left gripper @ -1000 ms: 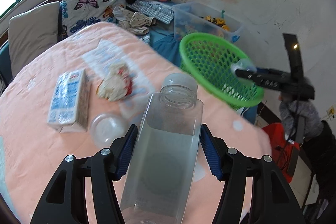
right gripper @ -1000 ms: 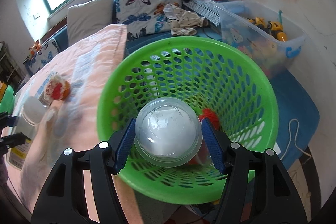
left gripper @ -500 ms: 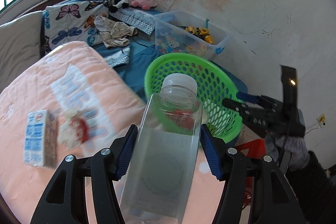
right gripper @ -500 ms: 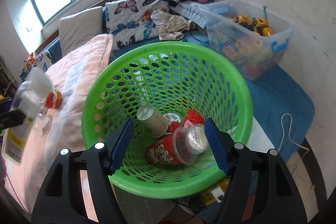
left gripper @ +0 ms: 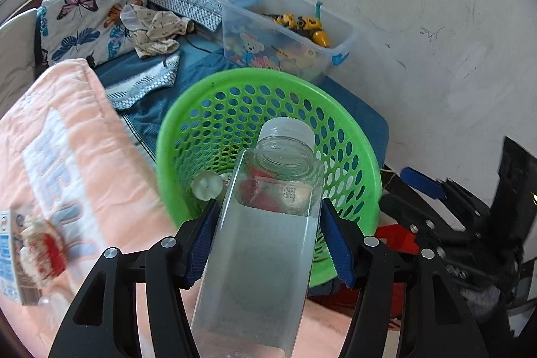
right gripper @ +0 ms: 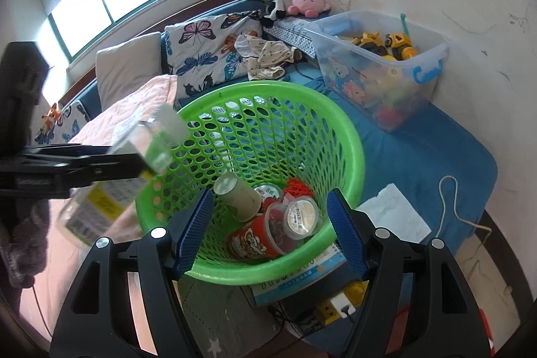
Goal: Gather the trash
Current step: 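Carry the clear plastic bottle into the green basket and open the left tool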
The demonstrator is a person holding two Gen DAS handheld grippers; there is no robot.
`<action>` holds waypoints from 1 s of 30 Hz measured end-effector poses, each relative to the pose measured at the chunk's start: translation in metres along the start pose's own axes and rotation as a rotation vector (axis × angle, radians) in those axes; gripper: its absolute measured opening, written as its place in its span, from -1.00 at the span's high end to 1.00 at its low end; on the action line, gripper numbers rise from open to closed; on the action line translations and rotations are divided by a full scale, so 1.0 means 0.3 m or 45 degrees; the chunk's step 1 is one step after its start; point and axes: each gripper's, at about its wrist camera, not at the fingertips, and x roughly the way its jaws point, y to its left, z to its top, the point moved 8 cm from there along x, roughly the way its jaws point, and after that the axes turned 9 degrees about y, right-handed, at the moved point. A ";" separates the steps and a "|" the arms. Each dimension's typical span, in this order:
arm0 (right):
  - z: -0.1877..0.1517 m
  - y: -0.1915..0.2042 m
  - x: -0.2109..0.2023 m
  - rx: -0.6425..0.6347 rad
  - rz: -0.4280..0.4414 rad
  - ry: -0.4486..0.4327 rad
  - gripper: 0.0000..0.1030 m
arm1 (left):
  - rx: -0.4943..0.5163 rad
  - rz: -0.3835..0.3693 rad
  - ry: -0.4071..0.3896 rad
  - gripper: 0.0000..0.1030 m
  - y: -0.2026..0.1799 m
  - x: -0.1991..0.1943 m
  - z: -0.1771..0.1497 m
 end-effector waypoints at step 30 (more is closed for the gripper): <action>-0.045 0.141 -0.086 -0.076 0.068 -0.046 -0.46 | -0.076 0.156 -0.198 -0.42 0.137 -0.268 -0.169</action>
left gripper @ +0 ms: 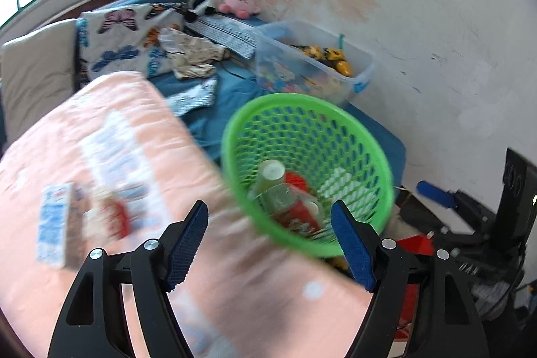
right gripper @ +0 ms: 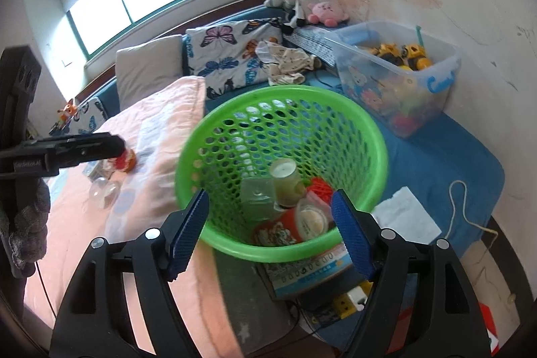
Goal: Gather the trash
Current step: 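Carry the clear plastic bottle into the green basket and open the left tool, then grasp the clear round container with the left tool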
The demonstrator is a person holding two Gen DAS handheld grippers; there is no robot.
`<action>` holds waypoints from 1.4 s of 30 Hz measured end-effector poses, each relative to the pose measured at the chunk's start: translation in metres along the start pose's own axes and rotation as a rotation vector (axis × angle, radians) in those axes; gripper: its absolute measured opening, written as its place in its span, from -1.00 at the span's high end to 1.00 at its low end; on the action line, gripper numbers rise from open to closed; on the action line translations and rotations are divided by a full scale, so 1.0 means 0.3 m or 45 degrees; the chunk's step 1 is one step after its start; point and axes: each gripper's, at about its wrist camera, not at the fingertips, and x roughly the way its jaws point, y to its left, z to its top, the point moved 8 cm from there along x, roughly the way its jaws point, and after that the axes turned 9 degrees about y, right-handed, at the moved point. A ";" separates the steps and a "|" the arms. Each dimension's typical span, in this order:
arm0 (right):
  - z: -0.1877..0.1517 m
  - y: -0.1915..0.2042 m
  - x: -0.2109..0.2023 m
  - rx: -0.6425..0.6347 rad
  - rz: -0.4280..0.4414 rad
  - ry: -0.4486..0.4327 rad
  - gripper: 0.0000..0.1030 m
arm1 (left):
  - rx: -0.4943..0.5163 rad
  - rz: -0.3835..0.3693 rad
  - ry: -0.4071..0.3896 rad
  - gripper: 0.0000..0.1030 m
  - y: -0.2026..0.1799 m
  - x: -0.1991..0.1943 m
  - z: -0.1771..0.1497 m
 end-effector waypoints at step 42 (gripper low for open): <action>0.016 0.346 0.125 -0.234 0.136 0.082 -0.60 | -0.516 0.166 0.082 -0.37 0.557 0.131 -0.317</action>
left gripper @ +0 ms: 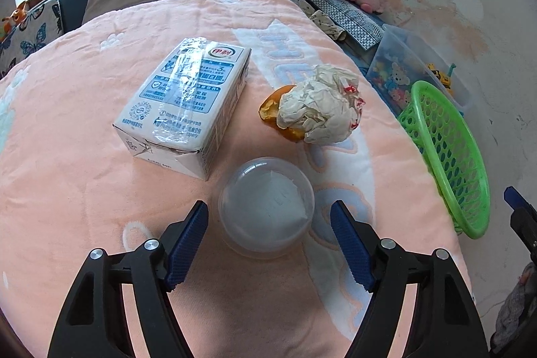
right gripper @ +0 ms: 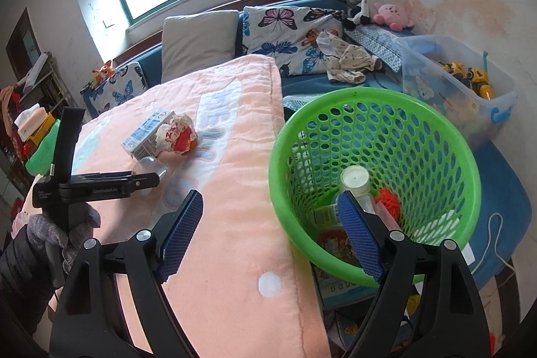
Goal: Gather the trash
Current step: 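Grasp the clear round container with the left tool, then grasp the crumpled white-and-red wrapper with the right tool while the left holds the container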
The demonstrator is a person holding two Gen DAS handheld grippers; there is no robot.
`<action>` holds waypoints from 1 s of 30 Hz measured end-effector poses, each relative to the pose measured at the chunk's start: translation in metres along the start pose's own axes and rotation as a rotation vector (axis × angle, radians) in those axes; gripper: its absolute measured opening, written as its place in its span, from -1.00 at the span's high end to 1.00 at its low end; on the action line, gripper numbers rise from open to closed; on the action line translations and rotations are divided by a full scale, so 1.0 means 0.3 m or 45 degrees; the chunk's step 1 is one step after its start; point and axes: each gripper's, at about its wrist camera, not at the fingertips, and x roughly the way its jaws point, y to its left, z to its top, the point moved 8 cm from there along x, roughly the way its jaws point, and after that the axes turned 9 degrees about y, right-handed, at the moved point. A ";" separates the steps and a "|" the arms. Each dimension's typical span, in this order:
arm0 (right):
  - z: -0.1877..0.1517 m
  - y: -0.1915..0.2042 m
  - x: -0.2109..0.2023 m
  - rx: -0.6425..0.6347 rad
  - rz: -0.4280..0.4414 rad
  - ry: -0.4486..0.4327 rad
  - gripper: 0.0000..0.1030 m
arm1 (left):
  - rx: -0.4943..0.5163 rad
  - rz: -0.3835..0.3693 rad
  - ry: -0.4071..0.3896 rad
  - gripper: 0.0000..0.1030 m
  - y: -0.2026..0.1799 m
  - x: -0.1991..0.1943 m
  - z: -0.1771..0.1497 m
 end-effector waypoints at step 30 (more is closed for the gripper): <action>0.119 0.241 0.106 -0.187 0.112 0.043 -0.60 | 0.032 0.034 -0.182 -0.10 0.091 -0.282 -0.016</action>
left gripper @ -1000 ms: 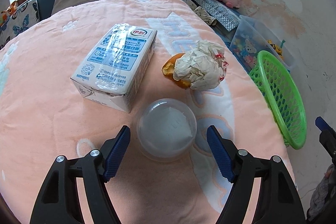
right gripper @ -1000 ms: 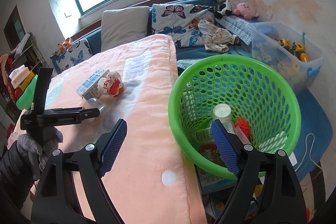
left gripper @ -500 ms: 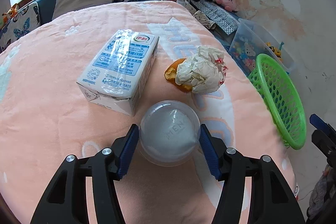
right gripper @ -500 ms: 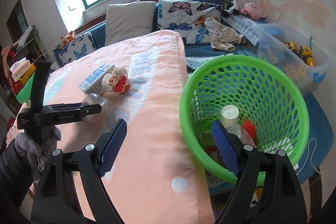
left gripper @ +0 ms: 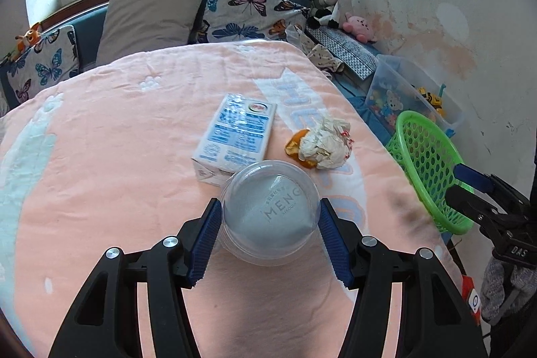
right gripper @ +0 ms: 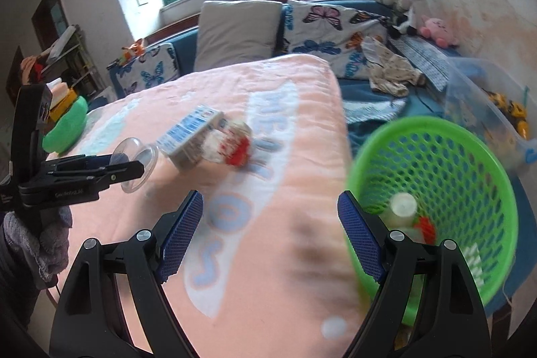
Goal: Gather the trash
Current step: 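Grasp the crumpled white-and-red wrapper with the right tool while the left holds the container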
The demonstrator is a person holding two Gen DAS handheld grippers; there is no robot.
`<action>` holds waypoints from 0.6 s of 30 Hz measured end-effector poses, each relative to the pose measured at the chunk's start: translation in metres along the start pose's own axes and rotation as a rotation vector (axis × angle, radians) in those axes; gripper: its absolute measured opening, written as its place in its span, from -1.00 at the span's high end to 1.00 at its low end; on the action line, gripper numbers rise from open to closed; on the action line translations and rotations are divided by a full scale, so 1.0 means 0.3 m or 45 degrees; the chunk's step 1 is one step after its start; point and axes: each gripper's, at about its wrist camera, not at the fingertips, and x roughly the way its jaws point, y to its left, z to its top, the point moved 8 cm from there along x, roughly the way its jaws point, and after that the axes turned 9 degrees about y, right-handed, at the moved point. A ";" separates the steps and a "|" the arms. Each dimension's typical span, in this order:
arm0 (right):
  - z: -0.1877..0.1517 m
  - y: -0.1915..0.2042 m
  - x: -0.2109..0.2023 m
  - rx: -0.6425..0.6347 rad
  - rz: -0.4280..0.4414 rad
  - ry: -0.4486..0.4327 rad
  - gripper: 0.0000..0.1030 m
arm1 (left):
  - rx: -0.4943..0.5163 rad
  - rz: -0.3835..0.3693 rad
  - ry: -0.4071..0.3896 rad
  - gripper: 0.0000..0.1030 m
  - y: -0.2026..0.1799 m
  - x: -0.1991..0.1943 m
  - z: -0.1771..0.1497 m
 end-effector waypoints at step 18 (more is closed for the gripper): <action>0.152 0.139 0.301 -0.080 0.093 0.120 -0.60 | -0.052 -0.004 -0.038 -0.10 0.118 -0.080 0.011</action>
